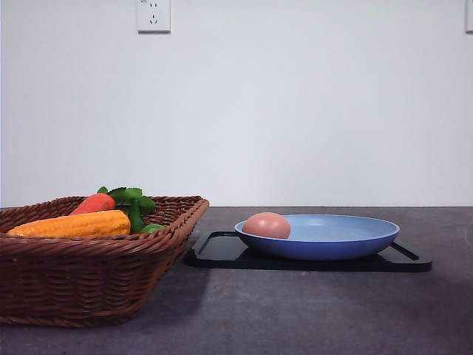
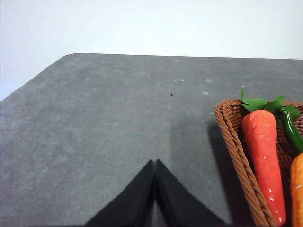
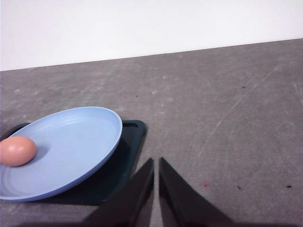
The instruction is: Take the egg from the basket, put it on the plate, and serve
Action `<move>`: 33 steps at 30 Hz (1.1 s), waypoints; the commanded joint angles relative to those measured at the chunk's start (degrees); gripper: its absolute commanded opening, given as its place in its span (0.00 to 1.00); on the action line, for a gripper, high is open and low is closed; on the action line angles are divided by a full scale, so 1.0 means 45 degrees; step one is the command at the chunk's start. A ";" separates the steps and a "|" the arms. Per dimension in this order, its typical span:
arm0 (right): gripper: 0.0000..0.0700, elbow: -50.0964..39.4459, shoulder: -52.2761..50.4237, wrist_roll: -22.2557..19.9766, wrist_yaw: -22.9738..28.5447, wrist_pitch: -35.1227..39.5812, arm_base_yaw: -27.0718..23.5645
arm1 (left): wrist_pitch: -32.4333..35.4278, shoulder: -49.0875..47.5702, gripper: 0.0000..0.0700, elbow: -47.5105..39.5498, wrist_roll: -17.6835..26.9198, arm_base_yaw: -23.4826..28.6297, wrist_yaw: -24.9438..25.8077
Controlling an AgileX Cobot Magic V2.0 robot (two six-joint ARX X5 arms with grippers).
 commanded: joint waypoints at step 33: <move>0.00 -0.0029 -0.0029 0.0141 0.0044 0.0146 -0.0019 | 0.0178 -0.0019 0.00 -0.0345 0.0026 0.0012 0.0012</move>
